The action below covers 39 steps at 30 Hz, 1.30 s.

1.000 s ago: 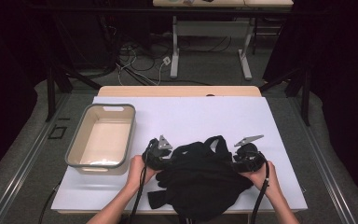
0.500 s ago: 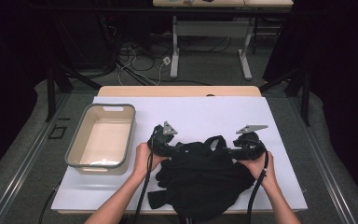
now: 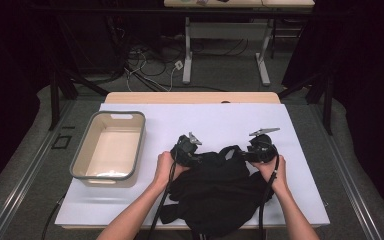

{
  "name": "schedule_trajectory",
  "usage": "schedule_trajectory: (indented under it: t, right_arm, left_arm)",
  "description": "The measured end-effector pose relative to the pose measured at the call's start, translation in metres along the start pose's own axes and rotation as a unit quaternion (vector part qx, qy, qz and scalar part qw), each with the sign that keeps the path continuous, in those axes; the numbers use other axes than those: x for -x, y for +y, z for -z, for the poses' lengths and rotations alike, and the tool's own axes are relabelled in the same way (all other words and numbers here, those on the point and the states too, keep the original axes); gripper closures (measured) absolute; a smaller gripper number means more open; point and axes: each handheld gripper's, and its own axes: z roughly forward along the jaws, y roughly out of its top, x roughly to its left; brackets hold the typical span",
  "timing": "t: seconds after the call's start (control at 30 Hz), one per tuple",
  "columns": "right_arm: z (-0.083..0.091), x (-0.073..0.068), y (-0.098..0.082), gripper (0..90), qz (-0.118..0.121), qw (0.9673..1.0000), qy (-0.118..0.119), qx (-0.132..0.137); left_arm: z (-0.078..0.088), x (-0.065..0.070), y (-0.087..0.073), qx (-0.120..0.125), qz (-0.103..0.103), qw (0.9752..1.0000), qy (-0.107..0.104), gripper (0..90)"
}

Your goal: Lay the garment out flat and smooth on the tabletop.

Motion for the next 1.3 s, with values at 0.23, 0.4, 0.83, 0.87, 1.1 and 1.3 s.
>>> schedule_trajectory:
  t: [0.23,0.4,0.83,0.87,1.1,1.3]
  right_arm:
    - [-0.02,-0.006,-0.005,74.4,0.007,0.9998,-0.014,-0.016]
    - [-0.021,-0.007,-0.007,87.4,-0.008,1.0,-0.002,-0.003]
    - [-0.006,-0.004,-0.002,82.7,-0.025,0.9978,-0.055,0.028]
    - [-0.009,-0.002,-0.003,79.2,-0.024,0.9985,-0.048,0.013]
    - [-0.017,-0.004,-0.004,60.4,-0.026,0.9993,-0.027,0.006]
    - [-0.022,-0.008,-0.006,82.1,-0.029,0.9993,-0.025,0.003]
  left_arm:
    - [0.005,0.002,-0.007,0.018,0.006,0.9995,0.026,85.9]
    - [0.028,-0.014,-0.017,0.06,0.045,0.9935,0.086,86.3]
    - [0.031,-0.039,-0.031,0.059,0.107,0.9847,0.124,75.7]
    - [0.029,-0.04,-0.031,0.053,0.105,0.9856,0.121,70.2]
    - [0.02,-0.041,-0.035,0.04,0.123,0.9864,0.102,50.5]
    - [0.018,-0.032,-0.04,0.051,0.108,0.9887,0.091,74.9]
